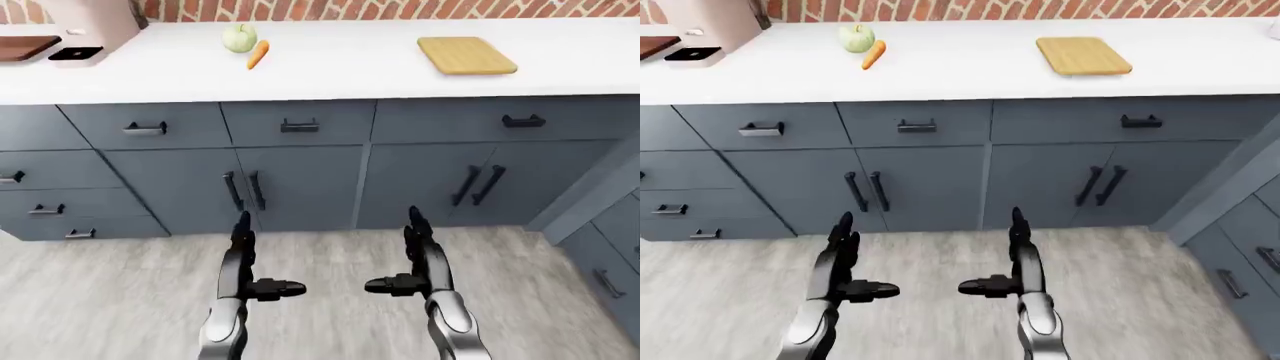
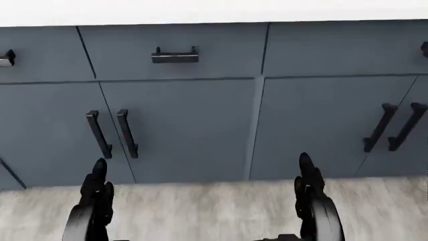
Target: Place the carrot and the squash on separate cutting boards.
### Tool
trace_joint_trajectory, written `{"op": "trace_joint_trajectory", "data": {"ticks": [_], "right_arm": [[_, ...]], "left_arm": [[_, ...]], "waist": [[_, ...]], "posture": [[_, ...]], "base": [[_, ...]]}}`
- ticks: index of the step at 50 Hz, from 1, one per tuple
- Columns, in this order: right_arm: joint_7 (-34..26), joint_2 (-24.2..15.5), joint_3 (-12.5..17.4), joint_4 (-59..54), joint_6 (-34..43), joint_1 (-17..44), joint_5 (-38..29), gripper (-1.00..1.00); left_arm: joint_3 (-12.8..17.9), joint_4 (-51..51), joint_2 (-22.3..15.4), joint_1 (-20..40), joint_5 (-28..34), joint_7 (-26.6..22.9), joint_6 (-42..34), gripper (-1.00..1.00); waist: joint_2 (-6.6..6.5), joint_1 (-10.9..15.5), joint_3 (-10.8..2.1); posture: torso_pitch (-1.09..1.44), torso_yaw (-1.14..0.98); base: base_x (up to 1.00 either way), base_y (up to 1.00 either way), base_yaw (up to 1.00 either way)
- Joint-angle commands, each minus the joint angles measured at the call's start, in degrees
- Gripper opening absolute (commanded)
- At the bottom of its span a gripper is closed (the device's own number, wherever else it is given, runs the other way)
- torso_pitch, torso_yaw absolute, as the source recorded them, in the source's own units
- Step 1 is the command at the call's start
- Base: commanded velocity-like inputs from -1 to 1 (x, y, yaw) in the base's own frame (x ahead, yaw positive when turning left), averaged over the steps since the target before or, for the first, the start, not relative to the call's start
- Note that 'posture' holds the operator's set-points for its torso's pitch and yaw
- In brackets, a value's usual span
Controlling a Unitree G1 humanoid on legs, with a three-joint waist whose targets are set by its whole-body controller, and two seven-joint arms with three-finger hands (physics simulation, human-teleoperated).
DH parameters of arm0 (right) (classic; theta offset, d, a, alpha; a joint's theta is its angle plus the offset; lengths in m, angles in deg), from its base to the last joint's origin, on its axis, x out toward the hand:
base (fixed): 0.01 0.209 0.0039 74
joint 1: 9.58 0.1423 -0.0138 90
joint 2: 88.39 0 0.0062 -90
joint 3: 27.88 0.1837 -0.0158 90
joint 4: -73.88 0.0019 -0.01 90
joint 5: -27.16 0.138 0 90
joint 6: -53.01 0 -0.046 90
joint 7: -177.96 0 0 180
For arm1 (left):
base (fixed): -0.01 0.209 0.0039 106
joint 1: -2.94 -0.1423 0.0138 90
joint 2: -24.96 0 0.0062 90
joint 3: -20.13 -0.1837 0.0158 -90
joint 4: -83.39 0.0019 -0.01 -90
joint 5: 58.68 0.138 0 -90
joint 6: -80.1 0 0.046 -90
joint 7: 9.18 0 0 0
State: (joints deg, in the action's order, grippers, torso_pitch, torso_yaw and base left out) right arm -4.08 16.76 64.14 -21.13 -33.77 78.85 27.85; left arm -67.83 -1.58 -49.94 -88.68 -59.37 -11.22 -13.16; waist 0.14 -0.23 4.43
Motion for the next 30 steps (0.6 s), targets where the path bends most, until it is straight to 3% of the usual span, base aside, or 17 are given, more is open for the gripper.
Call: {"op": "trace_joint_trajectory", "data": {"ticks": [1, 3, 4, 5, 7, 8, 13, 20, 23, 24, 25, 27, 30], "right_arm": [[0.1, -0.4, 0.0, 6.6, -2.1, 1.4, -0.2, 1.0], [0.1, -0.4, -0.2, 6.0, -2.4, 1.6, -1.1, 1.0], [0.2, -0.4, -0.2, 5.7, -2.4, 1.8, -1.3, 1.0], [0.3, -0.4, -0.1, 5.6, -2.4, 1.9, -1.3, 1.0], [0.2, -0.4, 0.0, 6.5, -1.7, 1.9, -1.2, 1.0], [0.2, -0.4, 0.0, 7.0, -1.2, 2.0, -1.3, 1.0], [-0.1, -1.0, 0.2, 11.4, 5.0, 5.1, -1.7, 1.0], [-1.5, -1.5, -0.3, 26.0, 19.9, 9.5, -2.6, 1.0], [-2.2, -1.5, -0.2, 30.6, 23.9, 11.1, -2.3, 1.0], [-2.0, -1.4, -0.1, 31.3, 24.3, 11.2, -2.2, 1.0], [-2.1, -1.2, -0.3, 32.3, 24.9, 11.0, -2.0, 1.0], [-2.0, -1.2, -0.3, 33.0, 25.3, 11.2, -1.9, 1.0], [-2.2, -1.2, -0.1, 34.1, 25.6, 11.0, -1.0, 1.0]], "left_arm": [[-1.0, -7.2, 0.1, 0.0, -0.3, -1.1, 2.1, 1.0], [-1.8, -8.7, 0.2, -1.0, 0.3, -1.4, 1.2, 1.0], [-2.2, -8.6, 0.3, -1.3, 0.8, -1.6, 0.9, 1.0], [-2.4, -8.5, 0.3, -1.4, 1.2, -1.7, 1.0, 1.0], [-2.2, -8.7, 0.3, -1.2, 1.6, -1.4, 0.9, 1.0], [-2.3, -9.5, 0.4, -1.4, 1.7, -1.4, 0.4, 1.0], [-1.8, -18.9, -0.1, -0.9, 1.5, -2.0, -7.8, 1.0], [0.3, -38.2, -1.8, 4.7, 1.7, -3.8, -28.4, 1.0], [2.7, -46.0, -2.9, 8.6, 0.9, -4.6, -37.8, 1.0], [3.1, -47.2, -3.0, 9.1, 0.6, -4.8, -39.3, 1.0], [3.0, -48.4, -3.3, 9.1, 0.8, -5.0, -40.4, 1.0], [3.6, -48.8, -3.6, 9.6, 0.7, -5.4, -41.1, 1.0], [5.0, -50.4, -4.1, 10.1, 0.1, -5.9, -42.9, 1.0]], "waist": [[0.45, -0.1, -0.05], [0.05, 0.5, -3.55], [0.03, 0.5, -2.91], [0.46, 0.4, -0.99], [0.45, 0.5, -3.96], [0.46, 0.6, -4.31], [0.38, 0.5, -4.52], [0.22, 0.5, -5.09], [0.04, 0.5, -5.35], [-0.39, 0.4, -6.31], [0.44, 1.9, -5.5], [-0.63, 1.3, -4.23], [-1.58, 1.6, -4.22]], "posture": [[0.0, 0.0], [0.0, 0.0], [0.0, 0.0], [0.0, 0.0], [0.0, 0.0], [0.0, 0.0], [0.0, 0.0], [0.0, 0.0], [0.0, 0.0], [0.0, 0.0], [0.0, 0.0], [0.0, 0.0], [0.0, 0.0]], "base": [[0.0, 0.0, 0.0], [0.0, 0.0, 0.0], [0.0, 0.0, 0.0], [0.0, 0.0, 0.0], [0.0, 0.0, 0.0], [0.0, 0.0, 0.0], [0.0, 0.0, 0.0], [0.0, 0.0, 0.0], [0.0, 0.0, 0.0], [0.0, 0.23, 0.0], [0.0, 0.0, 0.88], [0.0, 0.0, 1.0], [0.0, 0.0, 1.0]]}}
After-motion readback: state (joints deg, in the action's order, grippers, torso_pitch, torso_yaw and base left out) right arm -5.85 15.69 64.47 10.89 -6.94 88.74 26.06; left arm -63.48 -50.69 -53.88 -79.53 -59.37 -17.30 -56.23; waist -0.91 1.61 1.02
